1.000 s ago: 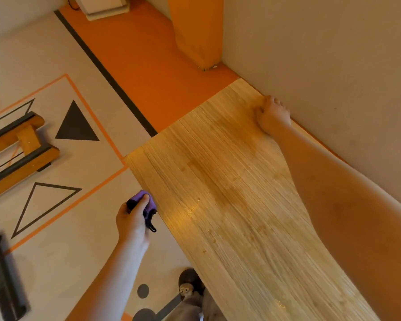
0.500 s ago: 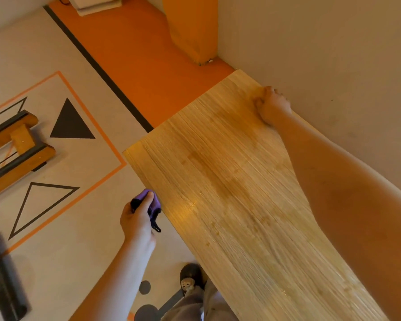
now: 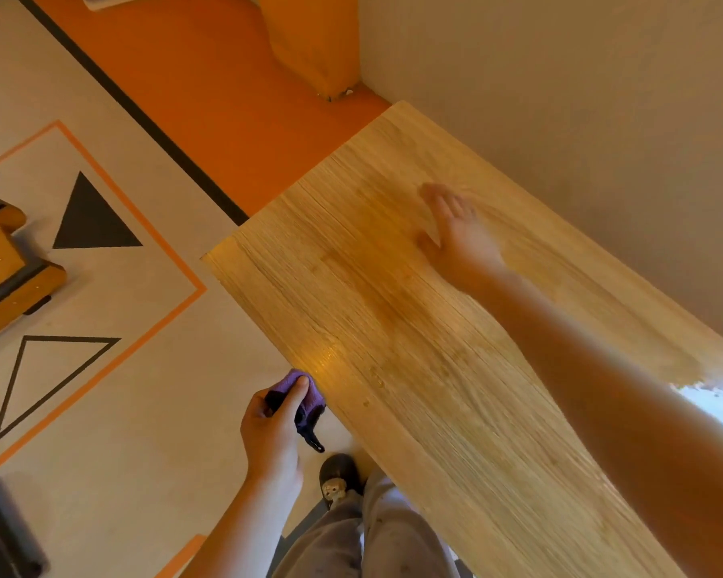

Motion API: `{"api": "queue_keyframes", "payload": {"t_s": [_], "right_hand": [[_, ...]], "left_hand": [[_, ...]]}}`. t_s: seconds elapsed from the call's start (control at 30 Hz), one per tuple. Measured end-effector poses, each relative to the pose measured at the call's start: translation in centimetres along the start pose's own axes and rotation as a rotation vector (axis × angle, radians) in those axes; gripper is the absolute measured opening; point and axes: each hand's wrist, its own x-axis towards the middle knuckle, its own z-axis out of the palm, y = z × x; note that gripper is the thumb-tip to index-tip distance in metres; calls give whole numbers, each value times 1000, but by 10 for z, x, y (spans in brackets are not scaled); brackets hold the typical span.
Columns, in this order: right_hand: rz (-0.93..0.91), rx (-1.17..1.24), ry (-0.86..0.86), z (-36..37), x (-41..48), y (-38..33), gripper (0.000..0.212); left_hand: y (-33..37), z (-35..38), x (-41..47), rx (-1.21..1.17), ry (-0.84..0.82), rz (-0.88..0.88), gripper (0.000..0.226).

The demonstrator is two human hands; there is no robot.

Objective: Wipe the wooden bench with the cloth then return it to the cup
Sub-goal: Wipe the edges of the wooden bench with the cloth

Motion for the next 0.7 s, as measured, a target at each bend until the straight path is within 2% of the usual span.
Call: {"api": "queue_keyframes", "payload": {"t_s": [0.13, 0.23, 0.33, 0.47, 0.57, 0.7], "right_hand": [[-192, 133, 4, 36, -124, -54, 48], [-191, 158, -9, 58, -201, -73, 43], [-180, 67, -11, 80, -253, -76, 39], [-157, 5, -5, 95, -271, -70, 42], [-159, 13, 15, 95, -268, -71, 42], [-147, 35, 29, 96, -269, -74, 39]], "left_hand": [[-5, -5, -6, 14, -48, -11, 12], [-16, -9, -15, 59, -97, -22, 10], [-30, -11, -22, 80, -142, -53, 14], [-46, -14, -32, 143, -246, -47, 27], [-33, -16, -27, 188, -257, -36, 18], [-1, -14, 4, 131, -182, 40, 12]]}}
